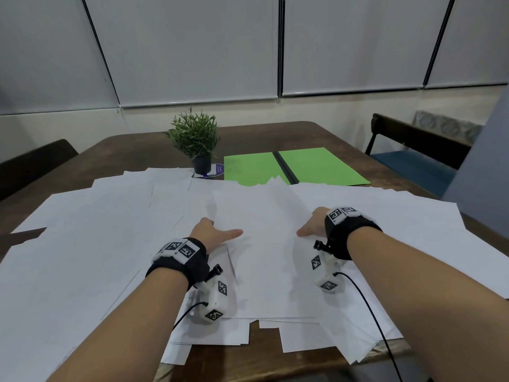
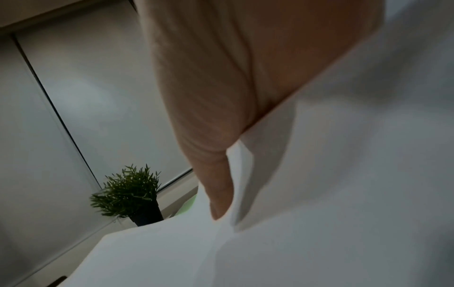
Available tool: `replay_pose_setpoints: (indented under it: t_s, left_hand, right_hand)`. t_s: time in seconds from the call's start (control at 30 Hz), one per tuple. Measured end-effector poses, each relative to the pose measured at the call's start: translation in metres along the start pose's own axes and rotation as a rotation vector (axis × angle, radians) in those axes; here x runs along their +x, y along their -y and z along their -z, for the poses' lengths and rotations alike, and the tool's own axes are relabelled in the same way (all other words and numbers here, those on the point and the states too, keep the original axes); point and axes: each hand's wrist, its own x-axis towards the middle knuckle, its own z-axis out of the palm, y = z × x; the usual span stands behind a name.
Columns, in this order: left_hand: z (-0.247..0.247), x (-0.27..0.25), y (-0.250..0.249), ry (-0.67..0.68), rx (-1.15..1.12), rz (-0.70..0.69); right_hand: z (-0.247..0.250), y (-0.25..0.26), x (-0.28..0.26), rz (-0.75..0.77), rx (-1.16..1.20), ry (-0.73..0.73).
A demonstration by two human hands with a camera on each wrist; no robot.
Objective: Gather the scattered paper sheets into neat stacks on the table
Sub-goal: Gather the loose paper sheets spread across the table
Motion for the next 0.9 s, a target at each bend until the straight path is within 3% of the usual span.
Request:
replay_pose_setpoints:
  t_s: [0.23,0.33,0.47,0.57,0.77,0.9]
  left_hand:
    - [-0.013,-0.010,-0.010,0.000,-0.036,-0.125]
    - [-0.008,-0.009,-0.011,-0.018,-0.108,-0.188]
    - [0.005,-0.011,-0.014,-0.066,-0.254,-0.216]
    - [0.015,-0.009,-0.016,-0.133,-0.242,-0.175]
    - [0.028,-0.002,-0.014,-0.012,-0.514,-0.018]
    - [0.037,-0.001,-0.022,-0.089,-0.583,-0.220]
  right_hand:
    - [-0.008,0.006,0.004,0.079,0.058,0.047]
    - [-0.011,0.000,0.020,0.131,0.211,0.011]
    - [0.009,0.005,-0.008,0.234,0.496,-0.115]
    - [0.024,0.008,-0.019,0.342,0.684,-0.168]
    - [0.047,0.020,-0.031,0.487,0.838,-0.166]
    - [0.053,0.021,-0.029,0.533,0.943,-0.160]
